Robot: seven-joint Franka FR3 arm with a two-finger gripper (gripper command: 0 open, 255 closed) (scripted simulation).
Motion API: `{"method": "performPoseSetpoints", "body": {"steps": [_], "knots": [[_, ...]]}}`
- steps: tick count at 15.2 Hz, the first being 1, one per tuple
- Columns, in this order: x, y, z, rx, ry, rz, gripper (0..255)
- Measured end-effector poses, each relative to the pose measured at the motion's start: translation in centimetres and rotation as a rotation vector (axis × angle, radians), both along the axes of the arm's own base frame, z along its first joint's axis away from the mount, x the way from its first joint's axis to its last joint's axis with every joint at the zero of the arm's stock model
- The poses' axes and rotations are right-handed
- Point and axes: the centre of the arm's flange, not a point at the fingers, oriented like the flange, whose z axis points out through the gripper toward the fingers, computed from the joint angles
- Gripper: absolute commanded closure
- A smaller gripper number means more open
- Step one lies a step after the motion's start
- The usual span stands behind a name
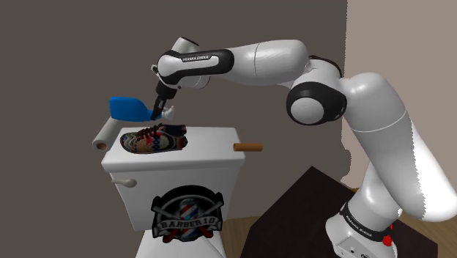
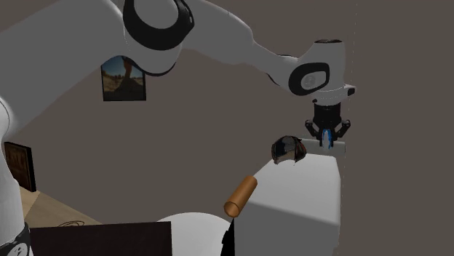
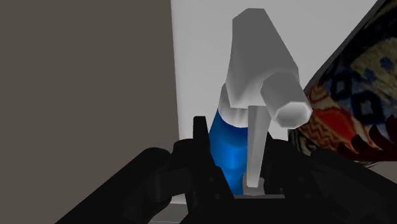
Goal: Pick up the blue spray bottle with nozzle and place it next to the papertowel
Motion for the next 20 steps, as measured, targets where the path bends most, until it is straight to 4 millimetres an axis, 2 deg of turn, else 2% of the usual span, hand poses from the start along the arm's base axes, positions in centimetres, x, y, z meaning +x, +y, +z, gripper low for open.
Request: {"method": "performPoseSetpoints", "body": {"steps": [2, 3, 7, 8, 11, 15, 20], "knots": [[0.1, 0.3, 0.0, 0.005, 0.004, -0.003, 255], [0.0, 0.2, -1.4, -0.003, 0.009, -0.003, 255], [0.3, -0.3, -2.7, -0.011, 0.019, -0.007, 255], [0.1, -0.2, -2.8, -0.012, 0.018, -0.003, 0], [-0.2, -1.2, -3.3, -0.018, 0.025, -0.006, 0], [-0.6, -0.6, -3.2, -0.012, 0.053, -0.017, 0], [-1.3, -2.1, -1.3, -0.028, 0.072, -0.005, 0]]}}
